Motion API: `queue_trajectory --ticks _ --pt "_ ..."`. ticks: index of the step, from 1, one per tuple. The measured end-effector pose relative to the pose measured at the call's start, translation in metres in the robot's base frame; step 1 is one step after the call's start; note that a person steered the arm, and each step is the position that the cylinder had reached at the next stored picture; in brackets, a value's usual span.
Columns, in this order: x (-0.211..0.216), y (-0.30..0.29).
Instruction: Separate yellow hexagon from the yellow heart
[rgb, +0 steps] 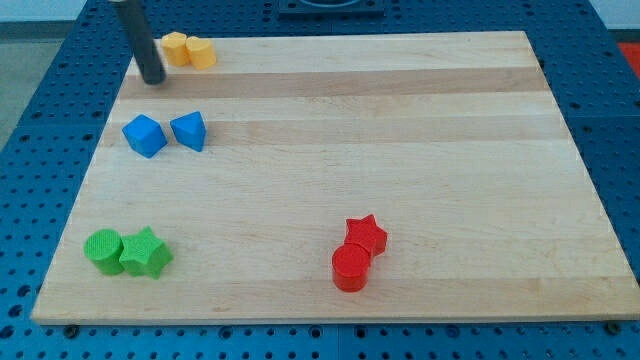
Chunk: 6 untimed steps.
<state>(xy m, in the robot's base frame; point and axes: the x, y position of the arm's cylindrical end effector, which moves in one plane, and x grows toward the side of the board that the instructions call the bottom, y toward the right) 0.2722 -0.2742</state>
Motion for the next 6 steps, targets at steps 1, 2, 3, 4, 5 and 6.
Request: queue_trajectory --ticks 1,2,3,4,5,6 --pt "-0.028 -0.030" --pt "-0.061 -0.030" --pt "-0.072 -0.004" --pt "-0.065 0.024" --pt "-0.048 0.053" --pt "-0.034 0.080"
